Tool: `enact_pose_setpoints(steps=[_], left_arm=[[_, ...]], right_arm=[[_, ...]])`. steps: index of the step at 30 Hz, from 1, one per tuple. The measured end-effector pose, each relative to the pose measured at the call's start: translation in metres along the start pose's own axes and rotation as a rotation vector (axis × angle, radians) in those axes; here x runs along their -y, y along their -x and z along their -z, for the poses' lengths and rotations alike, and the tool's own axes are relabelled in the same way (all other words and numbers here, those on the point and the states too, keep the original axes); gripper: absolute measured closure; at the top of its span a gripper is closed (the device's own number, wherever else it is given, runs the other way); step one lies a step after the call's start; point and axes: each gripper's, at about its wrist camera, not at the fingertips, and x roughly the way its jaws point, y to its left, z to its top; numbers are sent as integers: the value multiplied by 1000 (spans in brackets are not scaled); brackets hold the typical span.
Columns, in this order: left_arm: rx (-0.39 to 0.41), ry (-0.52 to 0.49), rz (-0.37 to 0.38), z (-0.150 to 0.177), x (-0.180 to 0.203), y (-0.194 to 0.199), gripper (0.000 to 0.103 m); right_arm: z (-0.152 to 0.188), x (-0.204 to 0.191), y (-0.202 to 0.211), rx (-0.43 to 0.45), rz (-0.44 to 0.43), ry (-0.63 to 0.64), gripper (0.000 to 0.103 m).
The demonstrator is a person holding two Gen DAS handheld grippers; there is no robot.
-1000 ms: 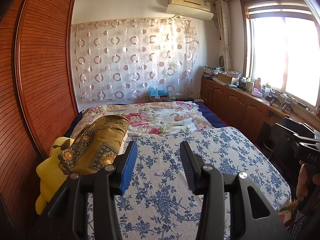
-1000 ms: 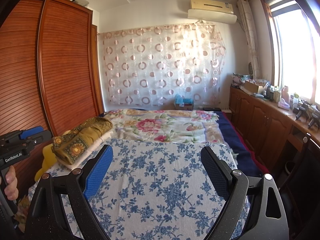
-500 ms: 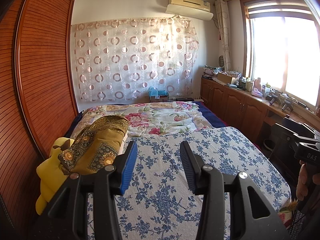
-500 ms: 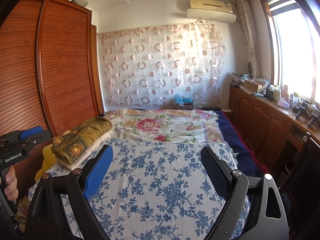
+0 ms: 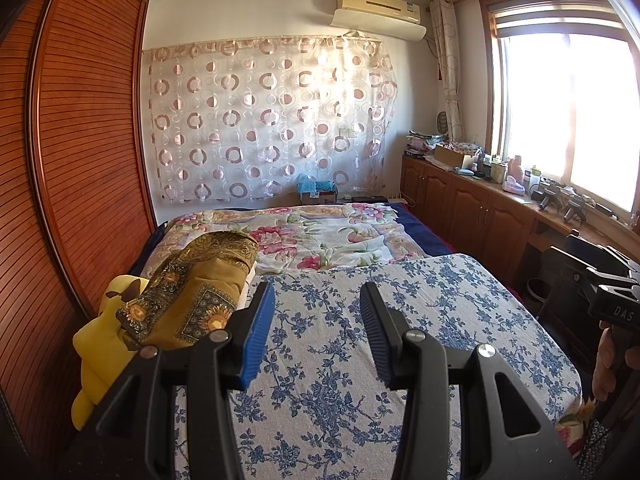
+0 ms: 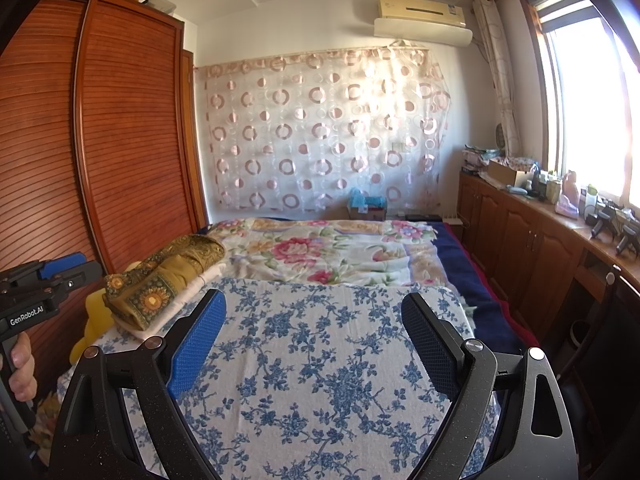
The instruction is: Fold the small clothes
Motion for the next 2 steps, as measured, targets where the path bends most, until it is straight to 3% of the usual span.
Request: enact_pose_setpoints(steps=[2], left_arm=[[0,0,1,0,0,0,59]], right_arm=[[0,0,1,0,-1,-1,12]])
